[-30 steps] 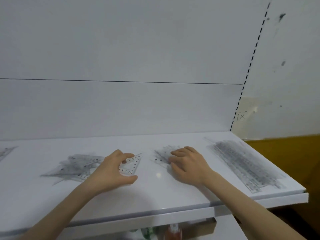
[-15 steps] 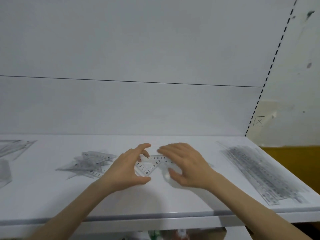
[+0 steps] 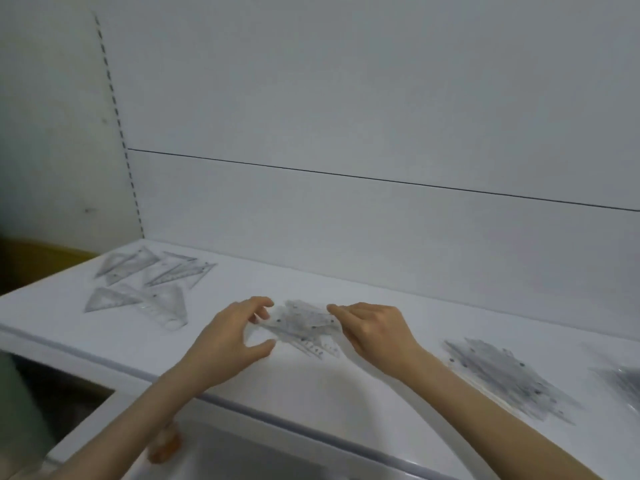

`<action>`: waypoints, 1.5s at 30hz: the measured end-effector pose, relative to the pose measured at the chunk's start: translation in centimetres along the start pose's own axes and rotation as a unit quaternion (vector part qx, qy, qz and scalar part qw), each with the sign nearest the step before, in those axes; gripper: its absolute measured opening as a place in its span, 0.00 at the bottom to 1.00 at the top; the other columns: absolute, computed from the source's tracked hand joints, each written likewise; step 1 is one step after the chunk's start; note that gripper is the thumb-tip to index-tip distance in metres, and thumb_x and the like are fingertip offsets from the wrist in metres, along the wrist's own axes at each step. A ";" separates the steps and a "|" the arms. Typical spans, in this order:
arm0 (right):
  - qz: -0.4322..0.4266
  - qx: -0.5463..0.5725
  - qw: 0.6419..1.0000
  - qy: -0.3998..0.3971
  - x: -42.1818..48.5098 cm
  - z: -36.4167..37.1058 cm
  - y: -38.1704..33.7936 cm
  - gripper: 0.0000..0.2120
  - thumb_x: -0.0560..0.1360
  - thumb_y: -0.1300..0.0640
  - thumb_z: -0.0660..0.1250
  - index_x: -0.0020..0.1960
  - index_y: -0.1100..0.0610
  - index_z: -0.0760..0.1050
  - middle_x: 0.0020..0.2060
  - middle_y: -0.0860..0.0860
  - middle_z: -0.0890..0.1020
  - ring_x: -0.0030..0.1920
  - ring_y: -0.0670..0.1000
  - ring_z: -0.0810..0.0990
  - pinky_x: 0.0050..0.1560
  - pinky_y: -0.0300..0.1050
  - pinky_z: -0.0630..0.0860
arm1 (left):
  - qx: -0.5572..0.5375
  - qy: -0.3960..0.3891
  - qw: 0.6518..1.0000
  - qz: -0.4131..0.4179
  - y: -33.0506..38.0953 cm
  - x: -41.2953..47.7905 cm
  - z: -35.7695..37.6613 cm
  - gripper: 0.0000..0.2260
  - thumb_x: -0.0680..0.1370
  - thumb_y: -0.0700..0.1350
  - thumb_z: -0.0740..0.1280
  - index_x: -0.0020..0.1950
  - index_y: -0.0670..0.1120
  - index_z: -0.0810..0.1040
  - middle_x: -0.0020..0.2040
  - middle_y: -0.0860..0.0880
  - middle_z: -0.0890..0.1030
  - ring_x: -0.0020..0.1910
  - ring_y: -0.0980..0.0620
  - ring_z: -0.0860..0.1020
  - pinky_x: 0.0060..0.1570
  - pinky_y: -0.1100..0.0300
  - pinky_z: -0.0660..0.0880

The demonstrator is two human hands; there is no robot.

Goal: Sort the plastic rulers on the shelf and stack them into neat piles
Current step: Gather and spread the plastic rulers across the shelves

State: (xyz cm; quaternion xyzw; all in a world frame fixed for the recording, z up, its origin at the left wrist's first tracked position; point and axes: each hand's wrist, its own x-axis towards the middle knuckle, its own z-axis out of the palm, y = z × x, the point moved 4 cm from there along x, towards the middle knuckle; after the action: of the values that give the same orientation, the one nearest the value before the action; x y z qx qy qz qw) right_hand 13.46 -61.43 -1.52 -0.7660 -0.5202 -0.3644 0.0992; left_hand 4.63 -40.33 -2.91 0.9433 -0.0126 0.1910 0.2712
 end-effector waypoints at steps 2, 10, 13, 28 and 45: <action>0.029 -0.020 0.998 -0.050 1.9 1.8 -0.3 0.19 0.56 0.67 0.75 0.45 0.56 0.82 0.29 0.48 0.81 0.27 0.51 0.78 0.18 0.37 0.66 | 0.022 0.039 0.998 -0.038 -2.6 -1.3 -2.3 0.18 0.73 0.49 0.71 0.59 0.59 0.69 0.52 0.61 0.74 0.51 0.63 0.72 0.45 0.68 0.69; 0.107 -0.010 0.948 -0.298 5.4 6.9 -2.9 0.02 0.73 0.55 0.61 0.44 0.52 0.72 0.46 0.50 0.80 0.48 0.55 0.79 0.40 0.45 0.73 | 0.105 0.106 0.979 -0.141 -13.8 -4.9 -9.7 0.09 0.75 0.47 0.68 0.54 0.52 0.77 0.55 0.55 0.76 0.56 0.56 0.71 0.56 0.62 0.69; 0.162 -0.015 0.948 -0.272 6.2 7.1 -2.9 0.06 0.67 0.59 0.65 0.43 0.56 0.79 0.42 0.51 0.83 0.44 0.57 0.81 0.41 0.51 0.79 | 0.129 0.118 0.970 -0.167 -18.7 -4.9 -12.4 0.09 0.75 0.47 0.68 0.55 0.51 0.77 0.59 0.52 0.77 0.59 0.54 0.70 0.59 0.61 0.66; 0.156 0.049 0.935 -0.315 23.2 18.3 -18.8 0.19 0.77 0.40 0.60 0.51 0.56 0.72 0.50 0.57 0.80 0.53 0.59 0.78 0.41 0.46 0.67 | 0.346 -0.121 0.930 0.023 -28.5 -1.0 -17.5 0.36 0.70 0.70 0.42 0.63 0.52 0.74 0.56 0.52 0.78 0.55 0.54 0.71 0.46 0.62 0.65; 0.148 -0.097 0.967 -0.186 23.3 17.0 -21.0 0.22 0.38 0.62 0.76 0.27 0.54 0.69 0.15 0.50 0.69 0.13 0.54 0.67 0.34 0.36 0.36 | 0.278 -0.184 0.923 0.193 -29.2 -5.1 -19.0 0.31 0.70 0.68 0.48 0.59 0.52 0.76 0.54 0.57 0.79 0.52 0.57 0.73 0.50 0.62 0.74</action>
State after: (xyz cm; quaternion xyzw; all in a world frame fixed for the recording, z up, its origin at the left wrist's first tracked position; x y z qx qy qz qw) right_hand 7.40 -26.29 -3.04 -0.8946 -0.3726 -0.2456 -0.0210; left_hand -3.06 -6.01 -4.78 0.9786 -0.1904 0.0588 -0.0508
